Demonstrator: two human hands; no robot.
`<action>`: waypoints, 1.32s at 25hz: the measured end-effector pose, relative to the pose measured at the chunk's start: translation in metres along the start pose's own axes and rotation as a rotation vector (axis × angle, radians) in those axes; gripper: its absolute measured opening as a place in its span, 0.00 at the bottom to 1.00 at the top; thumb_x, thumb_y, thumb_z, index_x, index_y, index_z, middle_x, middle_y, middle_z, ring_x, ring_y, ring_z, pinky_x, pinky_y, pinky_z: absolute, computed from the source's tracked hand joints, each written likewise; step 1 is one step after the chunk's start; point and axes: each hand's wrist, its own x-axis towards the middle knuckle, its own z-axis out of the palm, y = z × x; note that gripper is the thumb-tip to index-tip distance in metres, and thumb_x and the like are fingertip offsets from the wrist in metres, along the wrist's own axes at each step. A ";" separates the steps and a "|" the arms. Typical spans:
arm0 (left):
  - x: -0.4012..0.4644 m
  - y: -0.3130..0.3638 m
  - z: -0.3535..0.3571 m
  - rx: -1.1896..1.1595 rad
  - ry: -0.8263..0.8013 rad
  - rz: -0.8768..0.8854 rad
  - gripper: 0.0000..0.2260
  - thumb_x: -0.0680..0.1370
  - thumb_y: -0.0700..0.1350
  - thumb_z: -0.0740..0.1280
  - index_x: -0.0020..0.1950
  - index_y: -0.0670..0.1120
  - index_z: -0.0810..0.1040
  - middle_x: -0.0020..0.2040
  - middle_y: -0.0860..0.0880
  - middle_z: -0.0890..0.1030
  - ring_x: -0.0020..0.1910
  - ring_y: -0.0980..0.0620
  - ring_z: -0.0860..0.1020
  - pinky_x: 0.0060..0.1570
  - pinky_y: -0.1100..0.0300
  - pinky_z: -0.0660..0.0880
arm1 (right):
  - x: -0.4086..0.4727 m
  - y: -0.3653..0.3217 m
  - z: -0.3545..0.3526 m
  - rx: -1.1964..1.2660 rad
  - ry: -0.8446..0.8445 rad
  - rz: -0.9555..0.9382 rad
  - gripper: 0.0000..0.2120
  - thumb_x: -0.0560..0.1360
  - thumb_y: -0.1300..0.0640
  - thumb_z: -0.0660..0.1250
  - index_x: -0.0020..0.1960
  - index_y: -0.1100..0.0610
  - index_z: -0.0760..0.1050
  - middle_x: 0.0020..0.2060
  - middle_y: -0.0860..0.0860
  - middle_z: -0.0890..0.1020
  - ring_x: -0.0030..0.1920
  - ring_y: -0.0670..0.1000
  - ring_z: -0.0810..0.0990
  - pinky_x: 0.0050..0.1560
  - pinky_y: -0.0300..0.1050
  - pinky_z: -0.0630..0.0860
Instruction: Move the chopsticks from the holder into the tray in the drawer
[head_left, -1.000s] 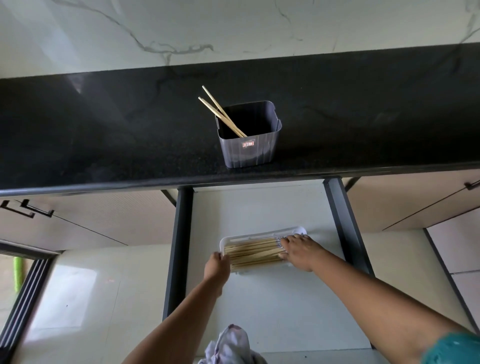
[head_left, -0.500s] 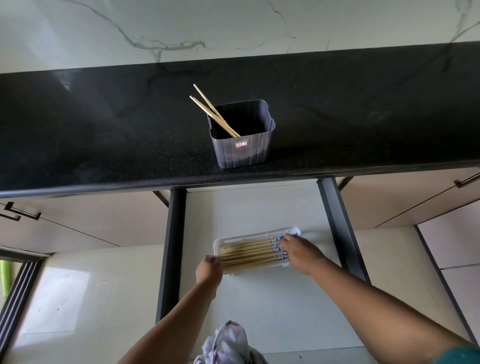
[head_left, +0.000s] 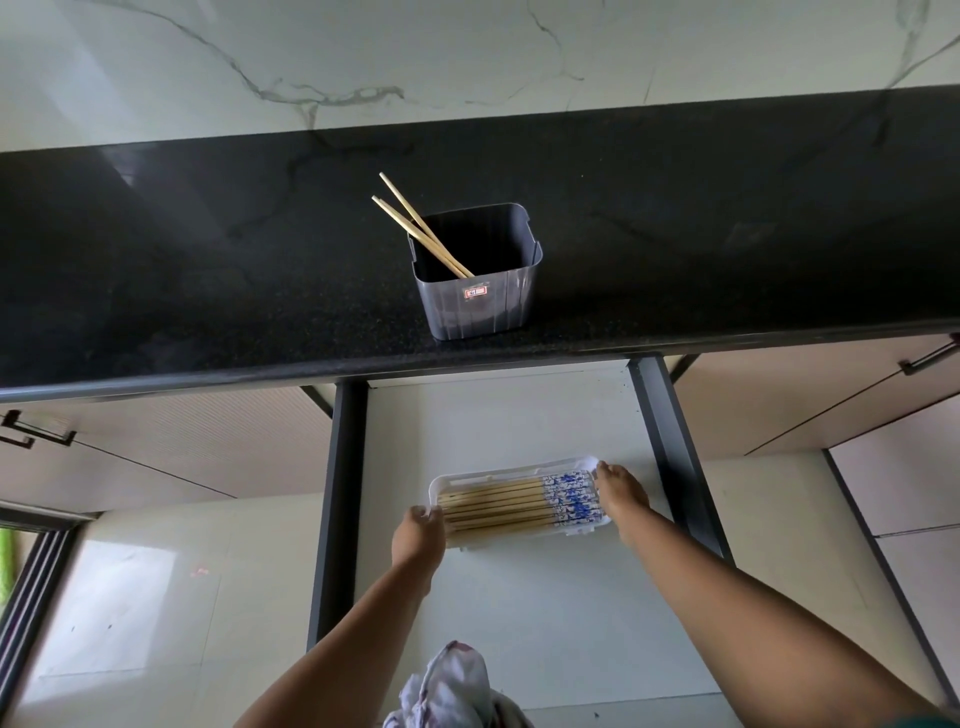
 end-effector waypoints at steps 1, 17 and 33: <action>-0.004 0.007 -0.003 0.057 0.040 0.058 0.17 0.80 0.50 0.59 0.64 0.42 0.74 0.60 0.40 0.78 0.57 0.41 0.76 0.53 0.54 0.71 | -0.007 -0.005 -0.002 -0.022 0.038 -0.033 0.18 0.82 0.52 0.56 0.65 0.62 0.72 0.63 0.63 0.77 0.62 0.62 0.75 0.59 0.51 0.72; -0.039 0.289 -0.125 -0.217 0.283 0.677 0.15 0.73 0.44 0.65 0.58 0.40 0.72 0.56 0.40 0.76 0.58 0.37 0.74 0.55 0.45 0.73 | -0.073 -0.355 -0.033 -0.978 -0.210 -0.736 0.12 0.80 0.53 0.58 0.40 0.58 0.67 0.34 0.50 0.69 0.32 0.49 0.66 0.37 0.42 0.66; -0.104 0.164 -0.089 -0.938 -0.148 0.859 0.12 0.81 0.45 0.62 0.64 0.48 0.68 0.58 0.43 0.81 0.58 0.44 0.80 0.55 0.52 0.80 | -0.134 -0.143 -0.056 -0.572 0.282 -1.433 0.16 0.71 0.68 0.58 0.56 0.55 0.71 0.44 0.54 0.78 0.43 0.56 0.77 0.38 0.50 0.74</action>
